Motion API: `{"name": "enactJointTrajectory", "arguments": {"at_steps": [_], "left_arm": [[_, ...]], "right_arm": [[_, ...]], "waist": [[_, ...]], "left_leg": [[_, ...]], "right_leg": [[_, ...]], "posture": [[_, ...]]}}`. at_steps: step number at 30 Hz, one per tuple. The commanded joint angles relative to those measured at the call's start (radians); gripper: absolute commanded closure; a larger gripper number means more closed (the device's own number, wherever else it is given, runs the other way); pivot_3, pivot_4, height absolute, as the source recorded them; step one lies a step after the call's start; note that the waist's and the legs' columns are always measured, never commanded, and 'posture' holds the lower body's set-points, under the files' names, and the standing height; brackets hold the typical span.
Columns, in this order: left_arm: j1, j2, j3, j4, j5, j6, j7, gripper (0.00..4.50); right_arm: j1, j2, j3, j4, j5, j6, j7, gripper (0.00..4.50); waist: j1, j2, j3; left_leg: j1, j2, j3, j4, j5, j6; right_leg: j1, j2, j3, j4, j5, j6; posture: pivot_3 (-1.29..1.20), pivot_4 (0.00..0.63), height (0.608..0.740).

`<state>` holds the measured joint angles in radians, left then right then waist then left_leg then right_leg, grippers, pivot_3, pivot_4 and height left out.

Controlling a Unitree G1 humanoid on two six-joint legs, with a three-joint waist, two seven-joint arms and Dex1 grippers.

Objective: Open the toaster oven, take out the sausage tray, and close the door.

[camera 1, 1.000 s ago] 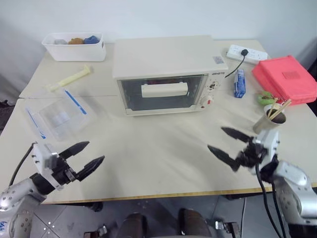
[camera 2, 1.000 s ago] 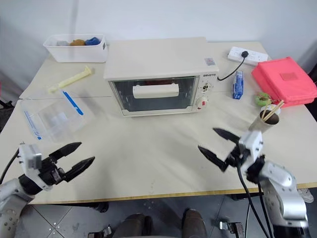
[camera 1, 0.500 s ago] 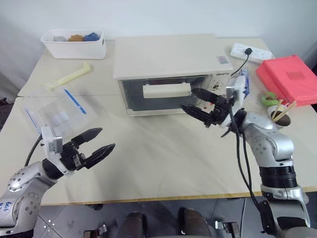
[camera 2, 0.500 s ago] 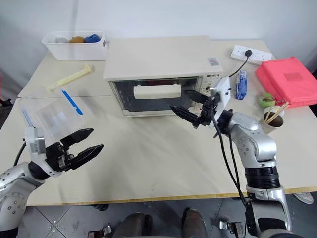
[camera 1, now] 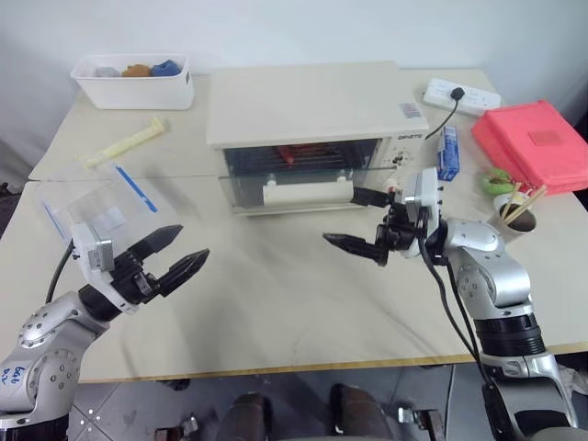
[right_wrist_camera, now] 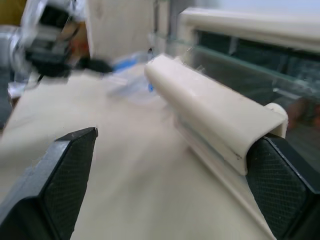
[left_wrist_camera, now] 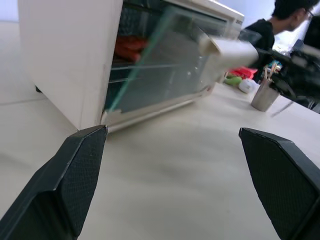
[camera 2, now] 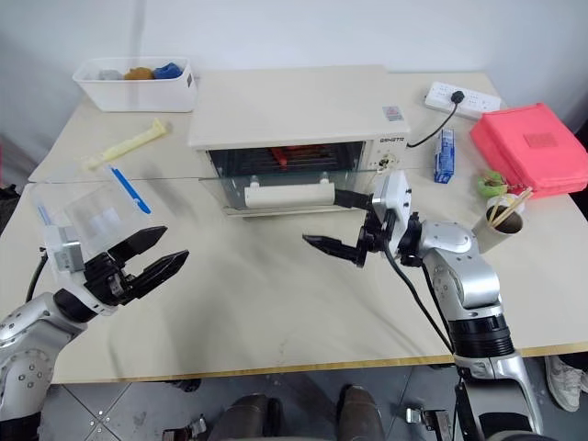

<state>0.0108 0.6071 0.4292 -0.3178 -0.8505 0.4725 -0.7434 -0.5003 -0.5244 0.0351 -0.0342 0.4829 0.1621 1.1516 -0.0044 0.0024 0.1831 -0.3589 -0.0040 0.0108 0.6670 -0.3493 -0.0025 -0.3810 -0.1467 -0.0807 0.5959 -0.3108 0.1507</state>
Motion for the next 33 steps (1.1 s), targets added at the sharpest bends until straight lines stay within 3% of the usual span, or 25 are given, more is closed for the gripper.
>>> {"name": "enactJointTrajectory", "arguments": {"at_steps": [1,7,14,21,28,33], "left_arm": [[-0.112,-0.012,0.005,0.083,-0.011,-0.019,0.005,0.62],[-0.393,-0.081,-0.120,0.277,0.109,-0.089,0.008,2.44],[-0.493,-0.116,-0.258,0.395,0.223,-0.132,-0.084,4.49],[-0.475,-0.094,-0.309,0.407,0.269,-0.142,-0.177,4.49],[-0.388,-0.076,-0.389,0.414,0.383,-0.229,-0.246,4.49],[-0.335,-0.088,-0.405,0.406,0.431,-0.276,-0.235,4.49]], "right_arm": [[0.025,-0.014,0.022,-0.035,-0.053,-0.147,0.070,0.00],[0.019,0.001,0.029,0.012,-0.097,-0.255,0.081,0.00],[0.027,-0.004,0.027,0.016,-0.111,-0.284,0.066,0.00],[0.181,-0.077,-0.054,-0.034,-0.132,-0.289,0.005,0.00],[0.643,-0.177,-0.322,-0.163,-0.136,-0.316,-0.095,0.00],[0.582,-0.189,-0.325,-0.243,-0.156,-0.252,-0.195,0.00]], "waist": [[0.002,0.000,0.000],[0.002,-0.001,0.001],[-0.010,-0.002,0.001],[0.008,-0.002,0.001],[0.032,-0.002,0.001],[0.004,-0.002,0.002]], "left_leg": [[0.000,0.000,0.000,0.000,0.000,0.000],[0.000,0.000,0.003,0.007,0.001,-0.001],[0.000,0.001,0.003,0.005,0.000,-0.001],[-0.001,0.000,0.001,0.008,0.000,-0.001],[-0.008,0.000,-0.001,0.015,-0.001,0.000],[-0.003,0.001,0.003,0.016,0.003,0.001]], "right_leg": [[0.000,0.000,0.000,0.001,0.000,0.000],[0.003,0.000,-0.003,0.002,0.000,0.000],[0.003,0.000,-0.010,0.004,0.000,0.000],[0.004,-0.001,-0.012,0.005,0.000,0.000],[0.004,-0.002,-0.016,0.001,0.000,0.000],[0.006,-0.002,-0.011,0.001,0.009,-0.003]], "posture": [[0.00,0.150,0.740],[0.00,0.150,0.740],[0.00,0.150,0.740],[0.00,0.150,0.740],[0.00,0.150,0.740],[0.00,0.150,0.740]]}}
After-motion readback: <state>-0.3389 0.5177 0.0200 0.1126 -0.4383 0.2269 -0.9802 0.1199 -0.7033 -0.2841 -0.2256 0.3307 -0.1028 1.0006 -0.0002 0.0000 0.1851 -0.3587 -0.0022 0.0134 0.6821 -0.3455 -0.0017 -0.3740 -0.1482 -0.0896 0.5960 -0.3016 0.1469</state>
